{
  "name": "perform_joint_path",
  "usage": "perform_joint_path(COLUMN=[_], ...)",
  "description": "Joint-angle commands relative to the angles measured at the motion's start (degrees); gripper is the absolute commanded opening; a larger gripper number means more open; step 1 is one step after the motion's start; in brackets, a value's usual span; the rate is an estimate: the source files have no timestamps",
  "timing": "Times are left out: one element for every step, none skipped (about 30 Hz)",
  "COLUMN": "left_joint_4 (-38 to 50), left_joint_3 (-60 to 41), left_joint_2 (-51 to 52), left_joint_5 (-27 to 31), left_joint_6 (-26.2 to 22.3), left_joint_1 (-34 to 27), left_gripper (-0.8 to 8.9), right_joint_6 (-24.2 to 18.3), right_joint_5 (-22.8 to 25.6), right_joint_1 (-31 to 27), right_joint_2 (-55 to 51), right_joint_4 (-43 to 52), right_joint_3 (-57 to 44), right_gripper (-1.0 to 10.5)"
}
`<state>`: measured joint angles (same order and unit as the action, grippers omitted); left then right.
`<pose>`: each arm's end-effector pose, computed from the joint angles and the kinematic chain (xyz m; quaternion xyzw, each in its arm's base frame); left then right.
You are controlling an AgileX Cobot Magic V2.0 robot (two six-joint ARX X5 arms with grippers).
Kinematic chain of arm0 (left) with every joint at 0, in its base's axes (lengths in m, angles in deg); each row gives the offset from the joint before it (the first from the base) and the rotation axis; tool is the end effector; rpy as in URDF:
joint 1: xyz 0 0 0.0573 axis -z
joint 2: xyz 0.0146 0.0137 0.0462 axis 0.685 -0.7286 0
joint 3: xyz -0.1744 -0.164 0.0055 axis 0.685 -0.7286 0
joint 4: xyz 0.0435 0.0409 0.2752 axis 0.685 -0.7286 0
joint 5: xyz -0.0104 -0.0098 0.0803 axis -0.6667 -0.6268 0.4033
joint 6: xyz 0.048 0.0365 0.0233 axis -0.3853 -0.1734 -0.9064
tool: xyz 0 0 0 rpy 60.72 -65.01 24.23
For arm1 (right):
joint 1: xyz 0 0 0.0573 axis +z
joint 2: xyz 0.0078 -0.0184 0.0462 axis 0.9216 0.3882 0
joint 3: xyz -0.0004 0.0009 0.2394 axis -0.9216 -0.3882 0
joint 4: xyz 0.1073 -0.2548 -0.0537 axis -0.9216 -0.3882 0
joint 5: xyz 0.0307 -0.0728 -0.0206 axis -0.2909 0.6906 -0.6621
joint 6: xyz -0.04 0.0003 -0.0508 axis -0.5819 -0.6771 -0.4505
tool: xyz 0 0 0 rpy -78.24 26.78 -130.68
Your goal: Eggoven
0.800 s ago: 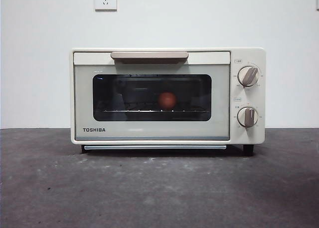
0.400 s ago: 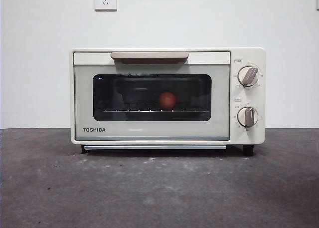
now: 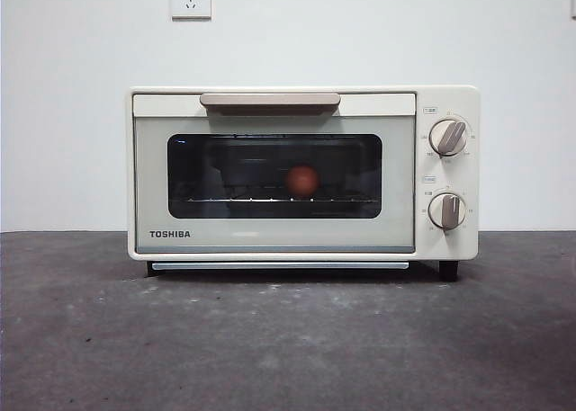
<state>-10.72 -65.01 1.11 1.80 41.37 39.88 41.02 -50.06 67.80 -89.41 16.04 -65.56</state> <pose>0.1661 0.0048 0.1552 0.0115 0.0726 -0.0252 0.9970 0.1675 -0.0005 0.1507 0.0403 0.0744 -0.0236 0.9961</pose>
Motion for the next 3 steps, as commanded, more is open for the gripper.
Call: perform_joint_path(left_joint_4=[0.2,0.2,0.2], left_joint_3=[-1.6,-1.6,-1.6], left_joint_2=[0.0,0.0,0.0], left_joint_5=[-0.1,-0.1,0.0], left_joint_6=[0.0,0.0,0.0], left_joint_1=[-0.1,-0.1,-0.1], left_gripper=[0.08,0.08,0.08], right_joint_6=[0.4,0.4,0.4], right_joint_5=[0.0,0.0,0.0], right_joint_1=[0.0,0.0,0.0], right_joint_2=[-0.1,-0.1,-0.1], right_joint_4=[0.6,0.6,0.6], right_joint_3=[-0.3,-0.3,-0.3], right_gripper=[0.1,0.1,0.1])
